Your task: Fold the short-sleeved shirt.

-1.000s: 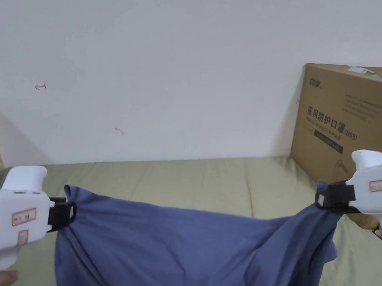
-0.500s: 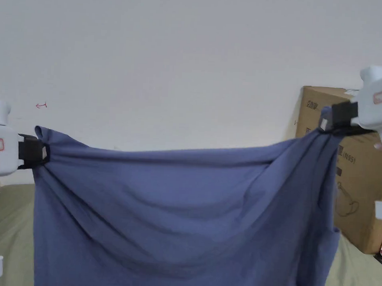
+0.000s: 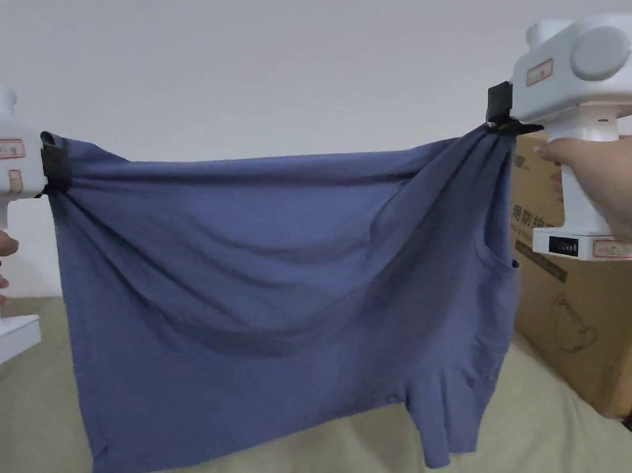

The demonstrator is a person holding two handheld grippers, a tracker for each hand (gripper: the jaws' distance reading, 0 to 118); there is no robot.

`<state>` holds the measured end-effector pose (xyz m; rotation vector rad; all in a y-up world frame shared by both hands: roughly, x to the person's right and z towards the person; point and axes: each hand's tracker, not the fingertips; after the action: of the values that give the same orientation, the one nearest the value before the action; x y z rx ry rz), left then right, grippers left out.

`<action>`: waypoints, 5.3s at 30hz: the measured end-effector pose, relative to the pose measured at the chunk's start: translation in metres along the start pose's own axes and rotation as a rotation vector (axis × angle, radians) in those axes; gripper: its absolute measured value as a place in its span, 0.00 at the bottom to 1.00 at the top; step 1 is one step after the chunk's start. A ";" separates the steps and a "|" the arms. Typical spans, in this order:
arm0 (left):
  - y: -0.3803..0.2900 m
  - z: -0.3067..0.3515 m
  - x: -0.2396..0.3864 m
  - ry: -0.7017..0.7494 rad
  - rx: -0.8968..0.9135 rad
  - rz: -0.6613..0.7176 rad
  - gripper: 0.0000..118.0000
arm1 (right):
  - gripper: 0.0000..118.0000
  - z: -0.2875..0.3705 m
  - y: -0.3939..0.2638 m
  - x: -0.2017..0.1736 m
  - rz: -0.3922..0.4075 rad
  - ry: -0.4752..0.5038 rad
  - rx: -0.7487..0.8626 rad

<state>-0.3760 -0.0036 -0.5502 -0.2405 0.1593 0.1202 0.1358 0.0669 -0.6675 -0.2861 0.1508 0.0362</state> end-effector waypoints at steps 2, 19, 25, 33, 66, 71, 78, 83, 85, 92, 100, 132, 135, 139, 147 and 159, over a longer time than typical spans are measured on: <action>-0.021 -0.008 -0.002 0.006 -0.037 0.016 0.04 | 0.09 -0.011 -0.029 0.001 0.001 0.008 -0.016; -0.373 0.093 -0.047 -0.112 -0.865 0.102 0.04 | 0.09 0.096 -0.444 0.065 -0.100 0.137 -0.804; -0.364 0.147 -0.062 -0.157 -0.969 0.160 0.04 | 0.09 0.175 -0.441 0.090 -0.178 0.216 -0.847; -0.345 0.165 -0.063 -0.189 -0.999 0.164 0.04 | 0.09 0.210 -0.447 0.077 -0.226 0.208 -0.902; -0.238 0.091 -0.005 -0.186 -0.498 0.196 0.00 | 0.00 0.198 -0.348 0.002 -0.409 0.291 -0.195; -0.261 -0.053 -0.044 -0.203 -0.854 0.177 0.00 | 0.00 0.166 -0.354 0.003 -0.405 0.304 -0.252; -0.311 -0.145 -0.066 -0.060 -0.873 0.134 0.95 | 0.00 0.138 -0.375 0.002 -0.455 0.311 -0.347; -0.367 -0.170 -0.054 -0.073 -0.973 -0.013 0.95 | 0.00 0.128 -0.387 0.006 -0.459 0.294 -0.393; -0.385 -0.157 -0.040 -0.103 -0.912 -0.247 0.98 | 0.00 0.125 -0.388 0.011 -0.461 0.283 -0.404; -0.355 -0.130 -0.035 -0.058 -0.773 -0.254 0.00 | 0.00 0.109 -0.385 0.036 -0.443 0.234 -0.402; -0.294 -0.065 -0.035 -0.187 -0.588 -0.061 0.00 | 0.65 0.003 -0.358 0.074 -0.401 0.180 -0.559; -0.222 0.042 -0.039 -0.178 -0.491 -0.042 0.00 | 0.00 0.050 -0.291 0.077 -0.273 0.194 -0.452; -0.178 0.067 -0.034 -0.212 -0.406 -0.078 0.00 | 0.00 0.085 -0.244 0.088 -0.237 0.219 -0.364; -0.128 0.085 -0.024 -0.193 -0.326 -0.119 0.00 | 0.00 0.111 -0.183 0.080 -0.188 0.193 -0.295; -0.048 0.059 -0.015 -0.165 -0.240 -0.150 0.00 | 0.00 0.083 -0.073 0.056 -0.106 0.134 -0.167; 0.044 -0.051 -0.003 -0.045 -0.104 -0.059 0.00 | 0.00 -0.023 0.045 0.023 -0.052 0.031 -0.017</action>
<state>-0.3926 0.0260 -0.6084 -0.3461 0.1013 0.0758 0.1532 0.1036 -0.7049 -0.3074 0.1738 -0.0182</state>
